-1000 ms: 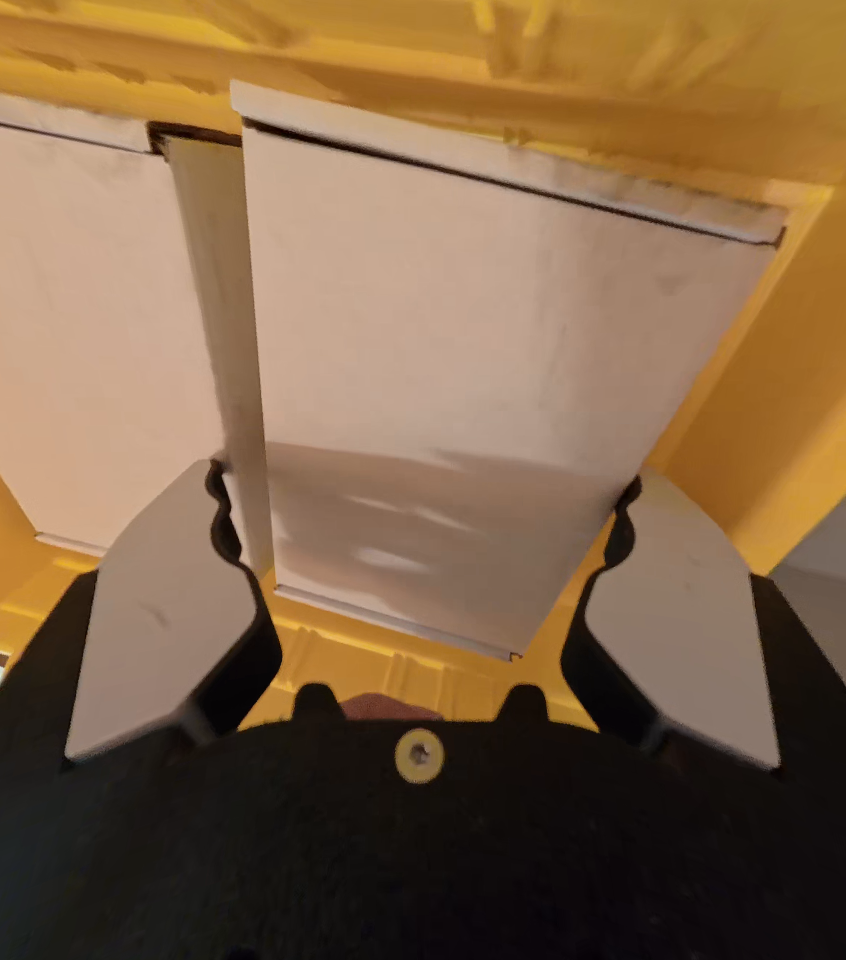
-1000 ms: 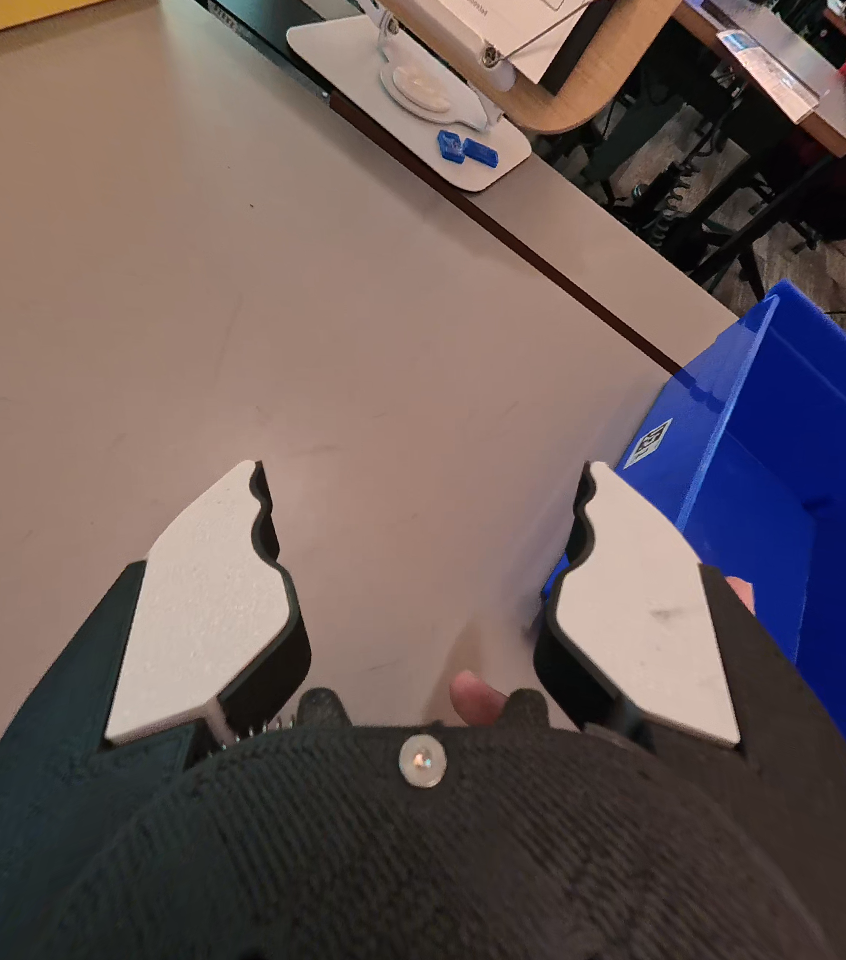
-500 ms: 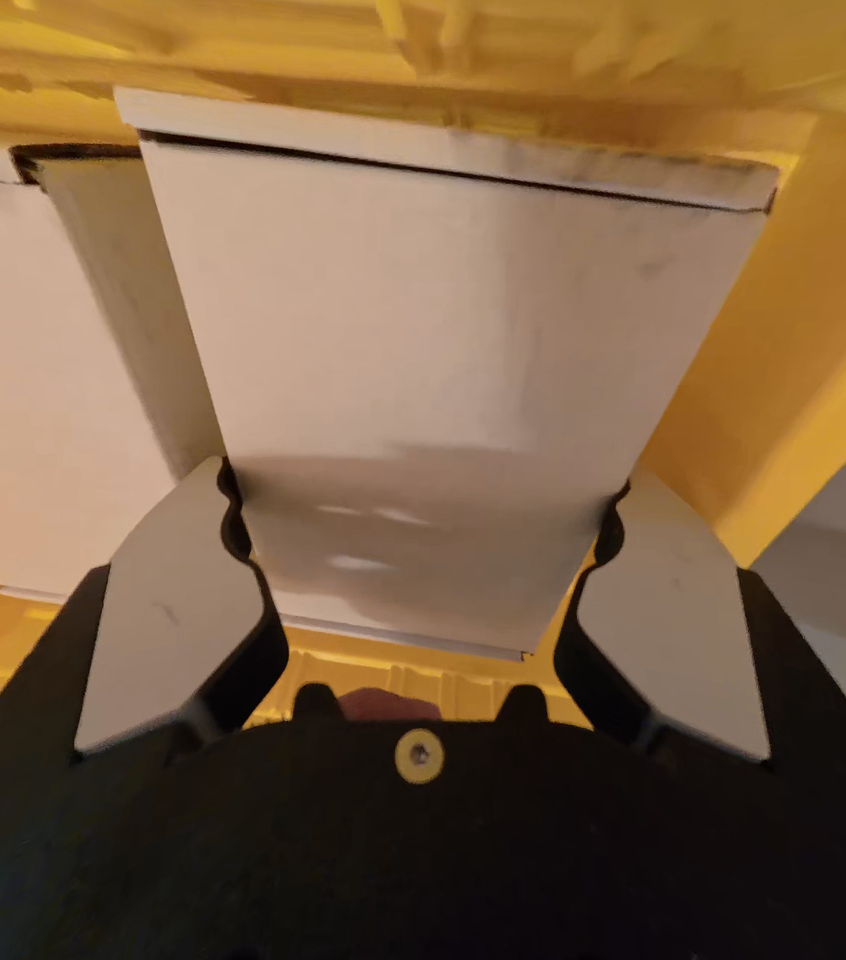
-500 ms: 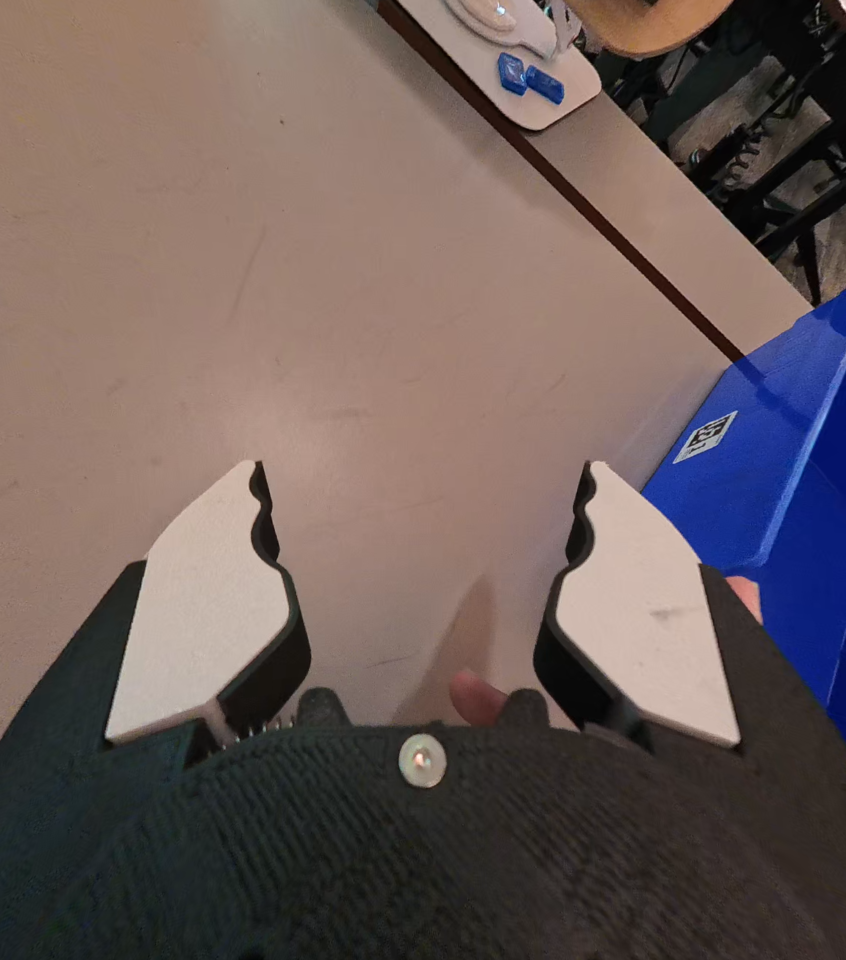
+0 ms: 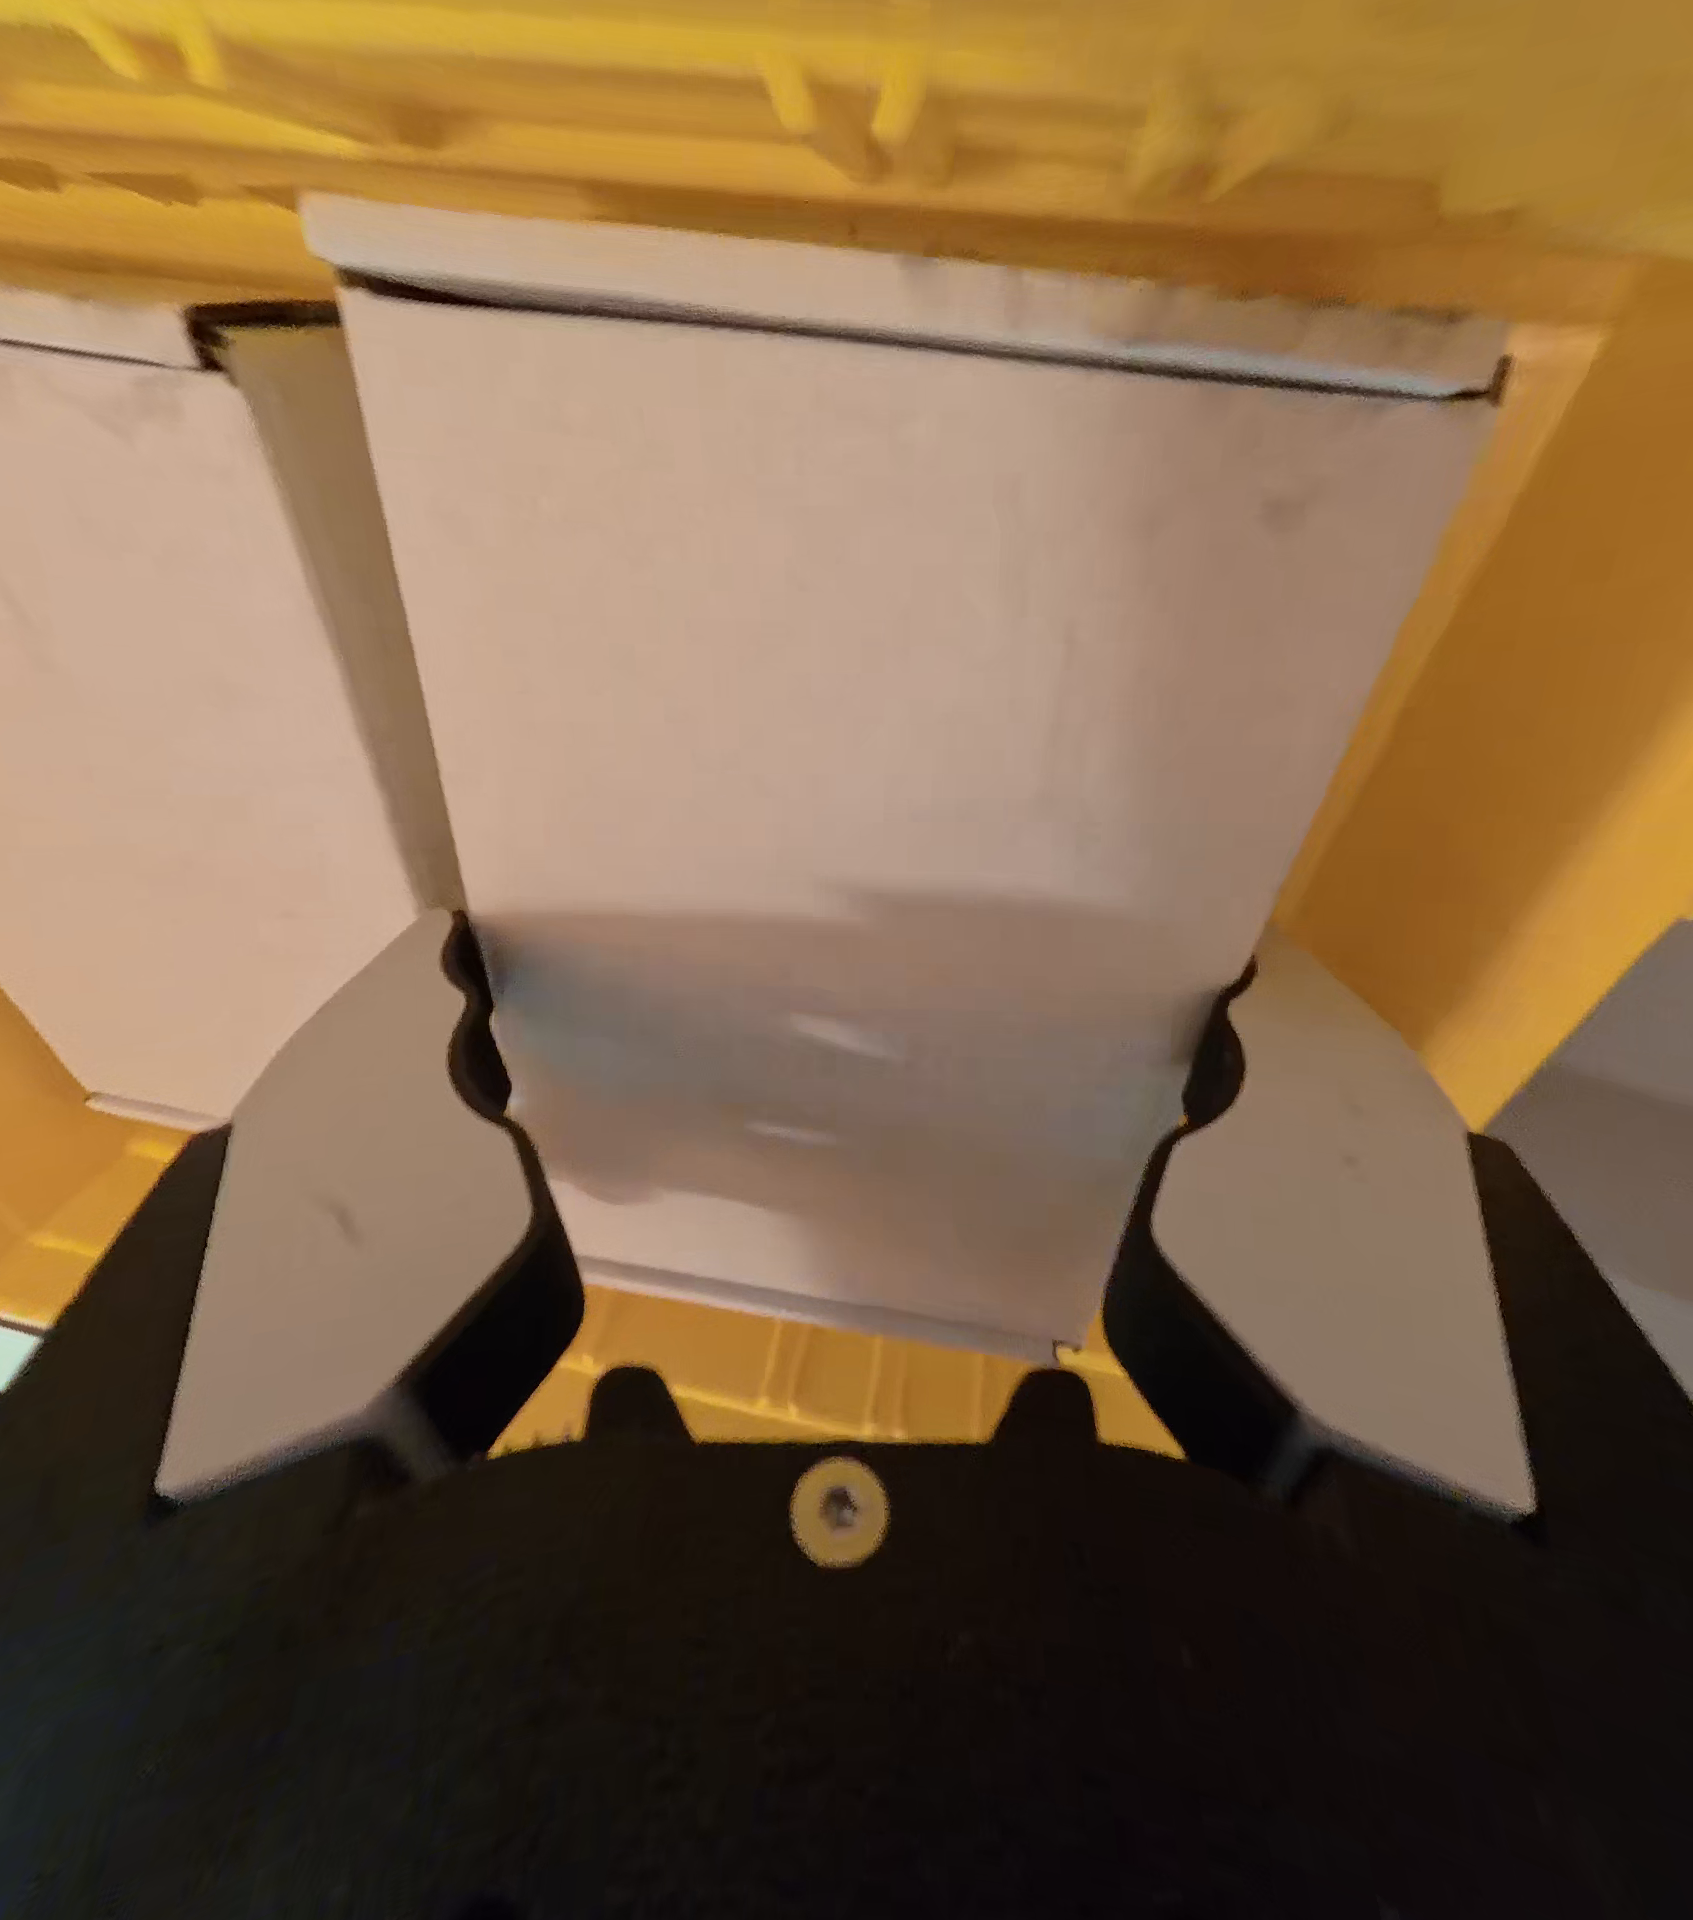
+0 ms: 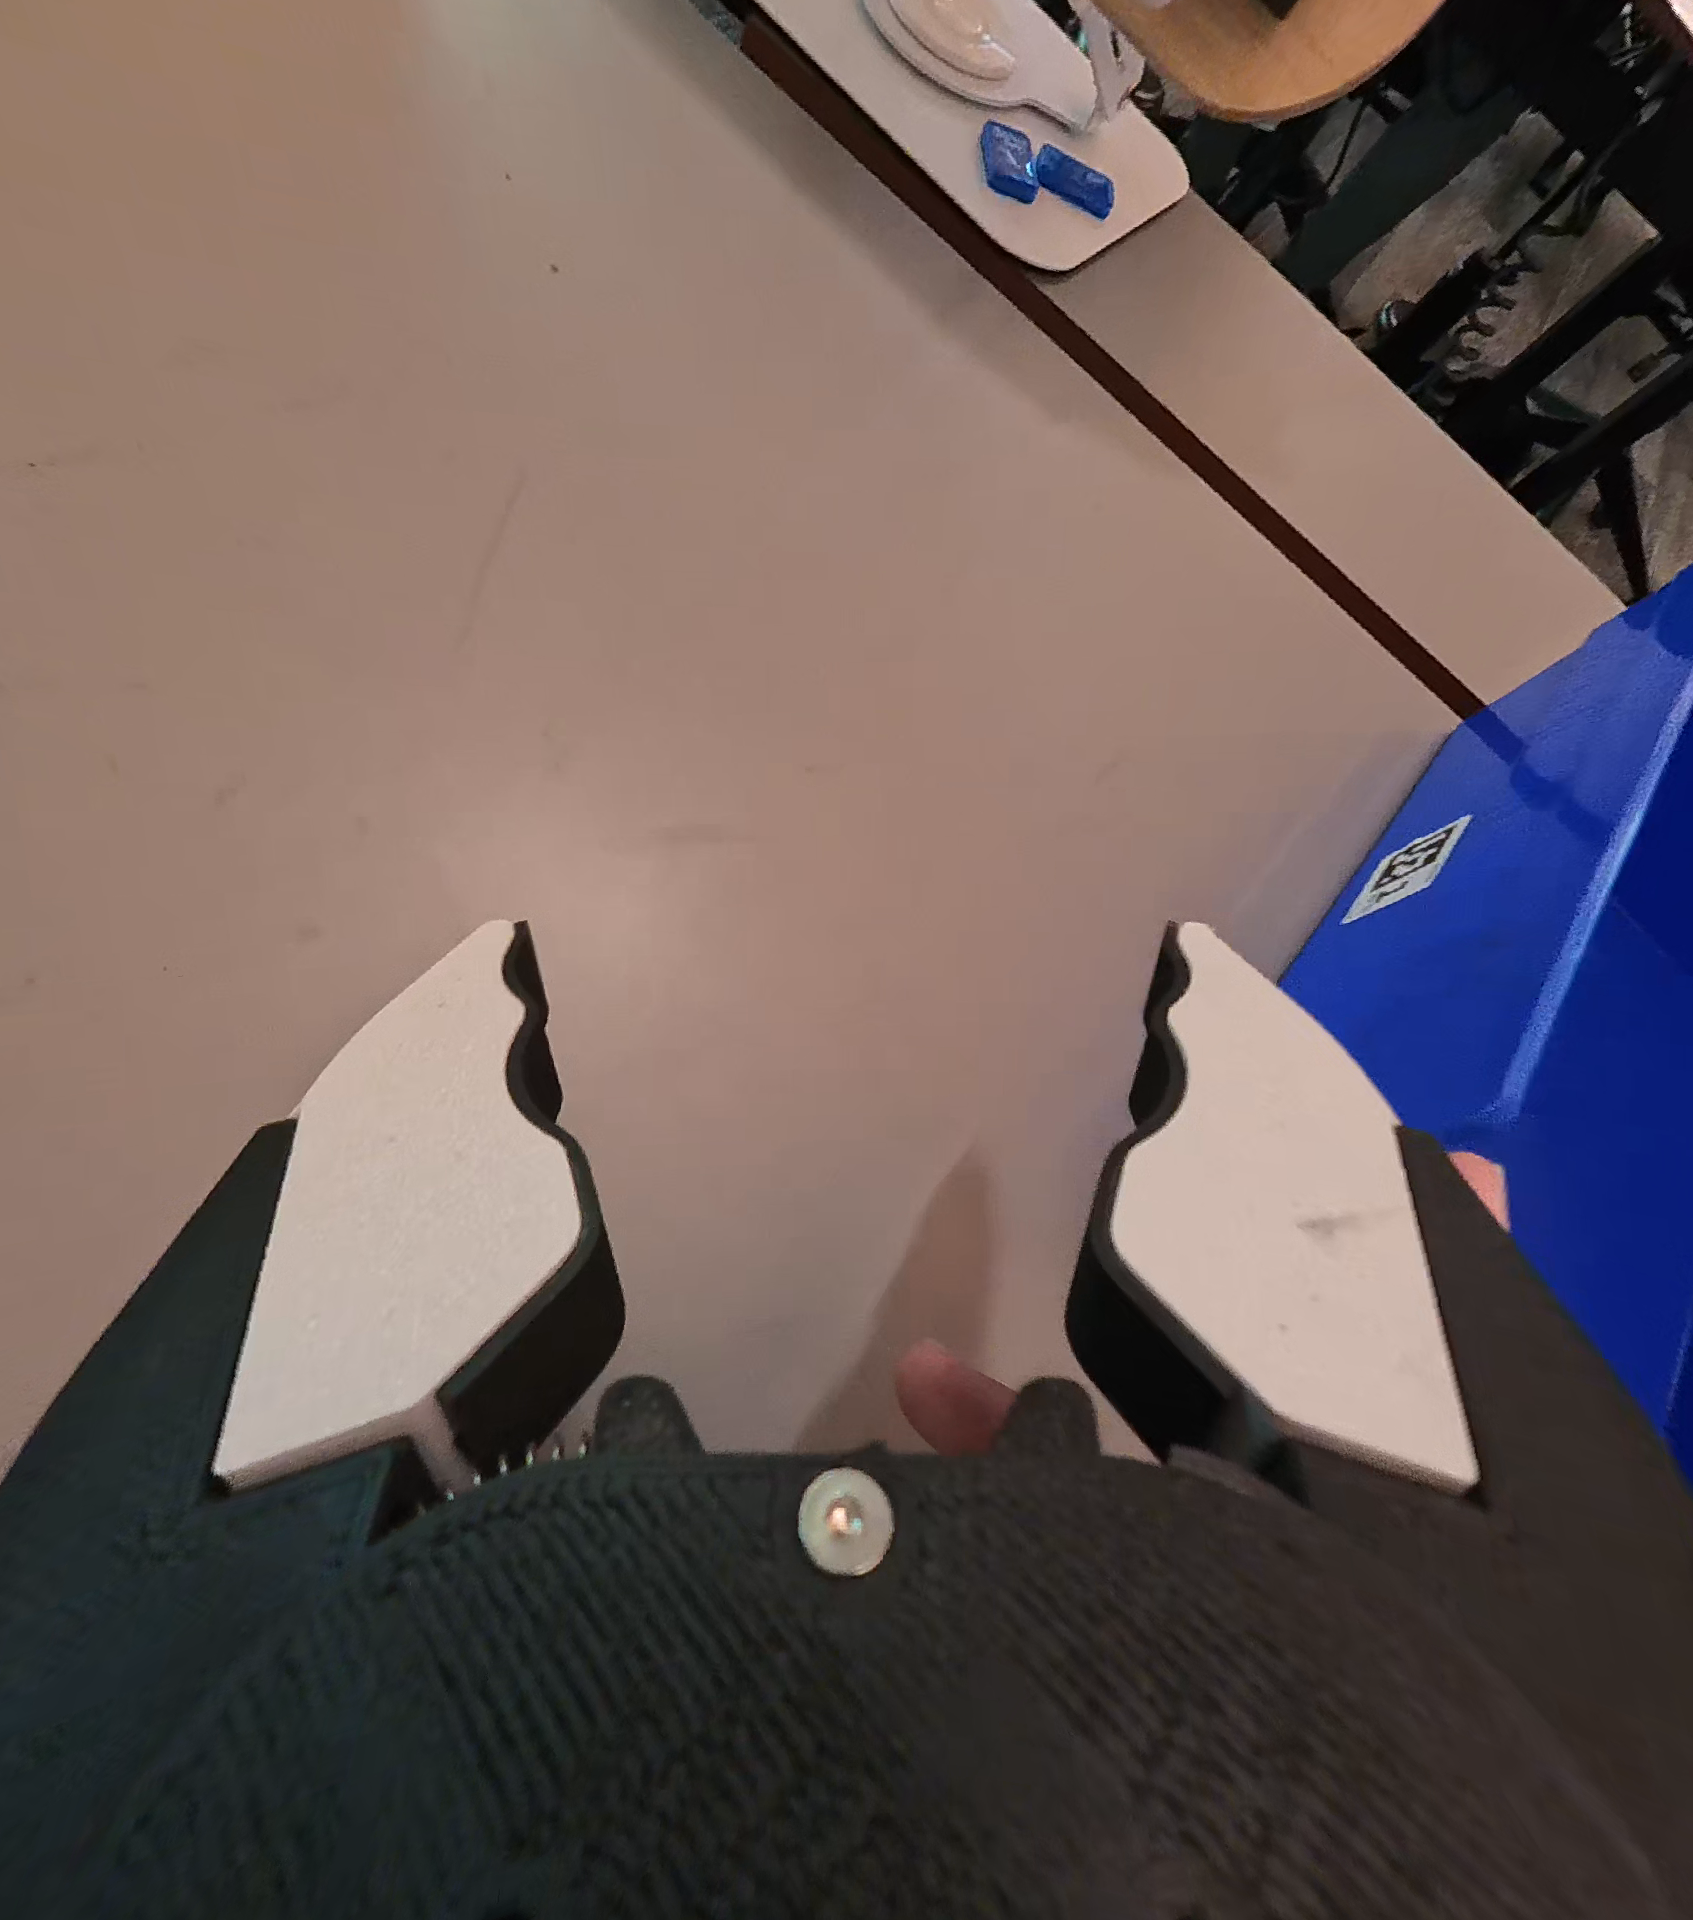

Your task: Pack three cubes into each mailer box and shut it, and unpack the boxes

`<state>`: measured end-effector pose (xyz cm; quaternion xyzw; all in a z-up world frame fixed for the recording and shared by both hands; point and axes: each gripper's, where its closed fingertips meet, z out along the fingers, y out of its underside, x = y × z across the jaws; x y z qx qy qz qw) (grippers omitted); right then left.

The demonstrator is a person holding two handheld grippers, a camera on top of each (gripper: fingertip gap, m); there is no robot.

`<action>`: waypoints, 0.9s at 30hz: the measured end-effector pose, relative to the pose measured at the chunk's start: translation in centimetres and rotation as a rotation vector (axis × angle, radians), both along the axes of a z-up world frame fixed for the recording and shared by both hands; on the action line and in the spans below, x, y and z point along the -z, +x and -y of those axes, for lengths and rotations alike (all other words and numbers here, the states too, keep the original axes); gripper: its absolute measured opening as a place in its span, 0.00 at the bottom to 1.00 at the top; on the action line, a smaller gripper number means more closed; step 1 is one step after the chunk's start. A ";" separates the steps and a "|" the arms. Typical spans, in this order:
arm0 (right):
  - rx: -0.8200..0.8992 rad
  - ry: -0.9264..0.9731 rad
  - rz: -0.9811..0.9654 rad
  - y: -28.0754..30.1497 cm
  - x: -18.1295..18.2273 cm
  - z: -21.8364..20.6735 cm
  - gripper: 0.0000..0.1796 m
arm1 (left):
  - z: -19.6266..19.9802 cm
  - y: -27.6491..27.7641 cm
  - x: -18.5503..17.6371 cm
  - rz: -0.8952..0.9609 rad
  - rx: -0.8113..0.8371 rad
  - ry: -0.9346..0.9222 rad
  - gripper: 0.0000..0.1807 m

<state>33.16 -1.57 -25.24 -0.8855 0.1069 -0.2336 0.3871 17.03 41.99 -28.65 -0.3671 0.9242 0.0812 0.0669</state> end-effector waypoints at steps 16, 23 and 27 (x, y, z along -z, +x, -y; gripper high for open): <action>-0.021 0.099 -0.002 -0.4 -2.9 0.4 0.59 | 10.5 0.9 -14.0 0.257 0.006 0.119 0.68; -0.089 0.071 0.028 -1.9 -3.5 -0.2 0.58 | 22.7 0.8 -9.3 0.241 0.038 -0.227 0.68; -0.151 0.076 0.001 -2.7 -3.5 -0.2 0.57 | 30.4 0.7 -4.2 0.253 0.115 -0.316 0.68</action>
